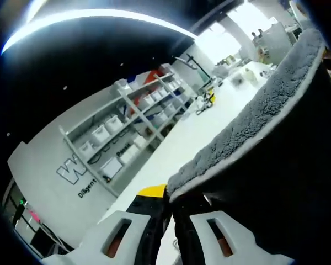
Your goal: Open the folded towel by lifting each exposed corner and separating the folded layers until the towel lies flat within the target outline without major curled edges
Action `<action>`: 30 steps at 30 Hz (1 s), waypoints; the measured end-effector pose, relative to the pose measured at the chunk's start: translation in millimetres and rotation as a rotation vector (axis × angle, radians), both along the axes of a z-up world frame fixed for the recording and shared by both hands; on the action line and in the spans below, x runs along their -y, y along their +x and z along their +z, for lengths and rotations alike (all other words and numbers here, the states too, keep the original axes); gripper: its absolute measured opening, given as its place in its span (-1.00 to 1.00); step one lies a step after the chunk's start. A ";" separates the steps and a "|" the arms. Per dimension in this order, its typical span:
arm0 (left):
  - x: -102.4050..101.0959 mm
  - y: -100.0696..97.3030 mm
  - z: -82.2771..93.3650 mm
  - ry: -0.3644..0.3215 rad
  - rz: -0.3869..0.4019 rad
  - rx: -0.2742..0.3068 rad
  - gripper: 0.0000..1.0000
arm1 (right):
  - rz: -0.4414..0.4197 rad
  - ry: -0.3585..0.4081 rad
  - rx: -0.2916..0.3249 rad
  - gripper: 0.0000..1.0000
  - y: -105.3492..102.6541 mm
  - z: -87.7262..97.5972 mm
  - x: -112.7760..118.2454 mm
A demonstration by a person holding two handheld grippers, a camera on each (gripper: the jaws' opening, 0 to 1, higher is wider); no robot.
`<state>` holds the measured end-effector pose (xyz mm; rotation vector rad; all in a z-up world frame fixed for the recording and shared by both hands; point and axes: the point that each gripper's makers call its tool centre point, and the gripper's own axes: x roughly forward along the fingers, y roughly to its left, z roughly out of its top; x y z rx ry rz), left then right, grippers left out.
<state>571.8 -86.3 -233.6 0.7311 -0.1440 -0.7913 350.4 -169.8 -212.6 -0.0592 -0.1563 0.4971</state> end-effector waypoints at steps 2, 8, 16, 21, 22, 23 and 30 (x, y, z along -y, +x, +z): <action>5.0 0.4 1.6 -0.005 -0.002 0.008 -0.94 | -0.025 0.003 -0.001 -1.00 2.2 -0.7 8.1; 26.1 -4.9 1.0 0.006 -0.020 0.034 -0.94 | -0.070 0.015 0.023 -1.00 4.9 3.5 33.7; 42.5 -12.5 -0.3 0.005 -0.023 0.027 -0.94 | -0.083 0.053 -0.046 -1.00 9.7 -10.9 55.5; 56.5 5.7 -7.6 0.096 -0.048 0.051 -0.92 | -0.102 0.124 -0.127 -1.00 12.3 -32.1 70.0; 61.9 6.3 -10.3 0.110 -0.051 0.053 -0.92 | -0.108 0.129 -0.133 -1.00 10.6 -34.8 72.5; 68.2 6.1 -12.9 0.133 -0.060 0.063 -0.92 | -0.108 0.130 -0.134 -1.00 10.0 -35.4 72.9; 98.1 8.7 -14.7 0.131 -0.096 0.072 -0.90 | -0.165 0.140 -0.132 -1.00 -1.1 -49.7 82.9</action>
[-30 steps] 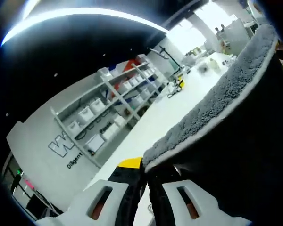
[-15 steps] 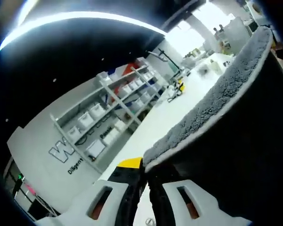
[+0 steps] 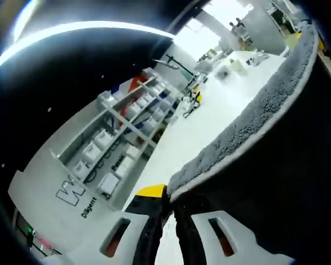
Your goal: Open the folded towel by lifting each exposed corner and separating the folded layers until the towel lies flat within the target outline without major curled edges
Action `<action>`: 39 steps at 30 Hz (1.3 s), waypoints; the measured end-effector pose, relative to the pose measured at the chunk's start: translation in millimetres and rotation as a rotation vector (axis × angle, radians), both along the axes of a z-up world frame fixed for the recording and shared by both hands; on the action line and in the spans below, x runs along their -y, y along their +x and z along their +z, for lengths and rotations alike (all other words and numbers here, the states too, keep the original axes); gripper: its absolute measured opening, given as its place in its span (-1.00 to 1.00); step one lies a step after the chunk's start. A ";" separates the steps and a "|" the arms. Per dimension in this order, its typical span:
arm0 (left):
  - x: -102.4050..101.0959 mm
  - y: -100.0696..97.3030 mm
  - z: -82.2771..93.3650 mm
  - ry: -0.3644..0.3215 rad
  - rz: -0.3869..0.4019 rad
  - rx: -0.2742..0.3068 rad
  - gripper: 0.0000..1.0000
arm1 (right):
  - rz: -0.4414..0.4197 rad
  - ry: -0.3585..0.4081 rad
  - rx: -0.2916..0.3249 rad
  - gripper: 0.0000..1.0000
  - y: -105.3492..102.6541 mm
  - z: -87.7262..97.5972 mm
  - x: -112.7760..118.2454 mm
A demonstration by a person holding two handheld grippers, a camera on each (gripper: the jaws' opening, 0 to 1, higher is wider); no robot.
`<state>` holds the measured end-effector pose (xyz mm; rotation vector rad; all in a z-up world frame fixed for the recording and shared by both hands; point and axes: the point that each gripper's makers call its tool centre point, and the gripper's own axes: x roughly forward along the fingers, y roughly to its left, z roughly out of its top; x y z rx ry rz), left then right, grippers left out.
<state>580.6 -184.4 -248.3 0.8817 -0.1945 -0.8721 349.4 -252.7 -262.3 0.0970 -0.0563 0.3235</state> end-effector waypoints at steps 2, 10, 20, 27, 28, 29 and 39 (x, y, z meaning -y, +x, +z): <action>7.0 -0.9 -0.8 0.012 -0.007 0.008 -0.89 | -0.014 0.010 -0.006 -1.00 -1.8 -4.0 2.7; 30.6 3.1 -14.3 0.113 -0.043 0.044 -0.83 | -0.113 0.012 0.038 -1.00 -4.4 -20.5 7.3; 46.1 15.3 -40.3 0.143 -0.057 -0.002 -0.78 | -0.164 0.007 -0.006 -1.00 2.2 -38.1 24.8; 58.6 18.8 -57.2 0.138 -0.061 -0.036 -0.77 | -0.174 0.070 -0.063 -1.00 5.2 -51.8 34.8; 61.2 18.9 -58.0 0.144 -0.062 -0.033 -0.77 | -0.178 0.069 -0.068 -1.00 5.7 -53.6 36.6; 63.2 19.6 -58.9 0.148 -0.061 -0.035 -0.77 | -0.180 0.072 -0.071 -1.00 5.9 -54.8 37.4; 84.7 20.7 -80.3 0.195 -0.089 -0.036 -0.77 | -0.203 0.079 -0.112 -1.00 9.2 -73.6 44.1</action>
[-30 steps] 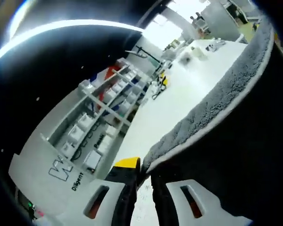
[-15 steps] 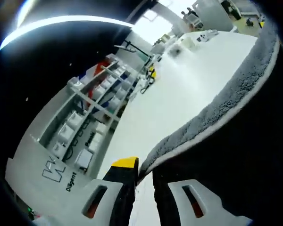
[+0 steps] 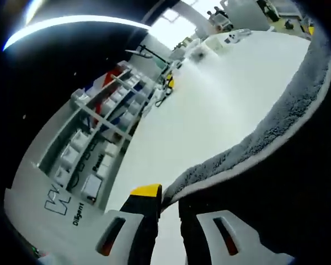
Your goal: Open the folded towel by lifting each exposed corner and separating the folded layers until the towel lies flat within the target outline without major curled edges
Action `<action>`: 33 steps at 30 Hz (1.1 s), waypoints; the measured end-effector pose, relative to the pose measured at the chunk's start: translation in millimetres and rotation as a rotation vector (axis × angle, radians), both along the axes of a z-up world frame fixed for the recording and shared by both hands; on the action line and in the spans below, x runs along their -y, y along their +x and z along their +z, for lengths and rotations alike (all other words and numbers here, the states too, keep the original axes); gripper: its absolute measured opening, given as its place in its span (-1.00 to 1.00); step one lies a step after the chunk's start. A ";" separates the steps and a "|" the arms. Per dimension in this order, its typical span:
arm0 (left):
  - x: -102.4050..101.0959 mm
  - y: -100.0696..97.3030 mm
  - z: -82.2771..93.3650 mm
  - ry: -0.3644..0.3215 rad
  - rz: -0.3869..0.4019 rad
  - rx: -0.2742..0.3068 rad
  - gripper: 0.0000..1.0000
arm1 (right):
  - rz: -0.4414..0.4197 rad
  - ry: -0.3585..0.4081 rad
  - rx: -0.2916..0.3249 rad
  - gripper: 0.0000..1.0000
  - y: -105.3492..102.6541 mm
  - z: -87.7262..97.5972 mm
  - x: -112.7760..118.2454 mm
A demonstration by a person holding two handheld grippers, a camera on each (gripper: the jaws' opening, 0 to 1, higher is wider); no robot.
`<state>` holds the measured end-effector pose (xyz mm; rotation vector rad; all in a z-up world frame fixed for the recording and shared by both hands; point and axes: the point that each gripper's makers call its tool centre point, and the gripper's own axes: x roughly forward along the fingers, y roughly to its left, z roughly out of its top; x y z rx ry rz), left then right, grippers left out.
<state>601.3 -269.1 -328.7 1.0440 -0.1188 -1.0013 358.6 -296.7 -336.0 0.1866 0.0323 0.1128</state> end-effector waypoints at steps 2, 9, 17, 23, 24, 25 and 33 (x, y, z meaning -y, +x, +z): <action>0.1 0.2 -5.1 0.006 0.003 -0.001 -0.77 | 0.004 0.004 -0.015 -1.00 1.8 -3.8 0.5; 8.1 12.1 -9.5 0.006 0.029 -0.011 -0.61 | -0.019 -0.014 -0.042 -1.00 3.9 -12.8 10.1; 10.0 6.2 -20.2 -0.015 0.057 -0.051 -0.51 | -0.017 -0.026 -0.103 -0.98 9.4 -31.4 17.0; 11.1 8.9 -23.1 -0.048 0.096 -0.111 -0.49 | -0.050 -0.020 -0.110 -0.84 8.3 -34.3 31.6; 12.4 10.8 -24.0 -0.039 0.100 -0.110 -0.49 | -0.059 -0.012 -0.113 -0.82 7.9 -35.0 35.4; 14.0 12.7 -24.2 -0.035 0.101 -0.108 -0.49 | -0.066 -0.007 -0.113 -0.82 7.0 -35.8 39.6; 4.7 13.1 -37.4 -0.002 0.110 -0.131 -0.49 | -0.098 0.002 -0.131 -0.82 6.2 -44.0 58.3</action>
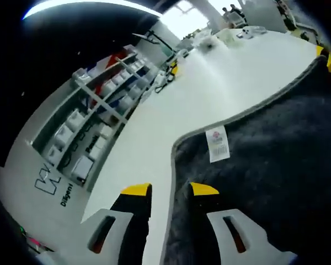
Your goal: Open the folded towel by lifting each exposed corner and separating the folded layers until the towel lies flat within the target outline without major curled edges
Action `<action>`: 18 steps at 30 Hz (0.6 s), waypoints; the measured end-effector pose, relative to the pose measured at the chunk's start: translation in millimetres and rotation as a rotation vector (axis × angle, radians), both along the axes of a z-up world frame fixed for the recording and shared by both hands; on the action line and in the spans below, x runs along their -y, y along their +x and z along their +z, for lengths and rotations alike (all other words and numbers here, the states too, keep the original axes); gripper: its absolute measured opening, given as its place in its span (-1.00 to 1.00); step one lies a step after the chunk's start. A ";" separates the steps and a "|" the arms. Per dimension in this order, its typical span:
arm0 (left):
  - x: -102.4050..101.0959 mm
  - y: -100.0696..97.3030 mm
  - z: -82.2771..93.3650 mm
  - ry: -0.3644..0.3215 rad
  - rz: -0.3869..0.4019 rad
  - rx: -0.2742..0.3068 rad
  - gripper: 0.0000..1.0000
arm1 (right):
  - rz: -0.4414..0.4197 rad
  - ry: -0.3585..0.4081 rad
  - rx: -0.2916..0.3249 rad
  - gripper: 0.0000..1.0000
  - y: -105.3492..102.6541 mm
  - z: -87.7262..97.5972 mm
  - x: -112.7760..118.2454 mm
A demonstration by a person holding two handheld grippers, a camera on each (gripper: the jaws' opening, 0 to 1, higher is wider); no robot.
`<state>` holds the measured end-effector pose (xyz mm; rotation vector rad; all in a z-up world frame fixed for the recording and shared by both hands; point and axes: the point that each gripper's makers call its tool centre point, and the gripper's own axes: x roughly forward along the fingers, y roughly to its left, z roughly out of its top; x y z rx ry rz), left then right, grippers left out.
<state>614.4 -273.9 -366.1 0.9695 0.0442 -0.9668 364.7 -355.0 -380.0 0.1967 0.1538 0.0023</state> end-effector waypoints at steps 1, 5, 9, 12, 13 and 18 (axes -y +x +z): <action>-1.8 1.3 -3.1 0.010 0.003 -0.014 -0.49 | -0.003 0.002 -0.003 -0.81 -0.5 -1.0 2.3; -3.4 1.1 -10.8 -0.001 0.007 -0.092 -0.50 | -0.042 -0.022 0.008 -0.81 -3.3 2.0 15.3; -2.4 -0.6 -7.5 -0.029 -0.007 -0.095 -0.66 | -0.079 -0.098 0.018 -0.81 -5.5 7.8 24.5; 6.4 1.7 -2.8 -0.083 -0.017 -0.142 -0.71 | -0.077 -0.248 -0.006 -0.83 -5.6 13.8 23.7; 11.1 4.2 -2.3 -0.094 -0.019 -0.157 -0.72 | -0.059 -0.340 -0.023 -0.84 -4.4 16.7 19.2; 27.1 1.3 -5.5 -0.142 -0.021 -0.213 -0.77 | -0.038 -0.457 0.009 -1.00 1.9 29.7 7.2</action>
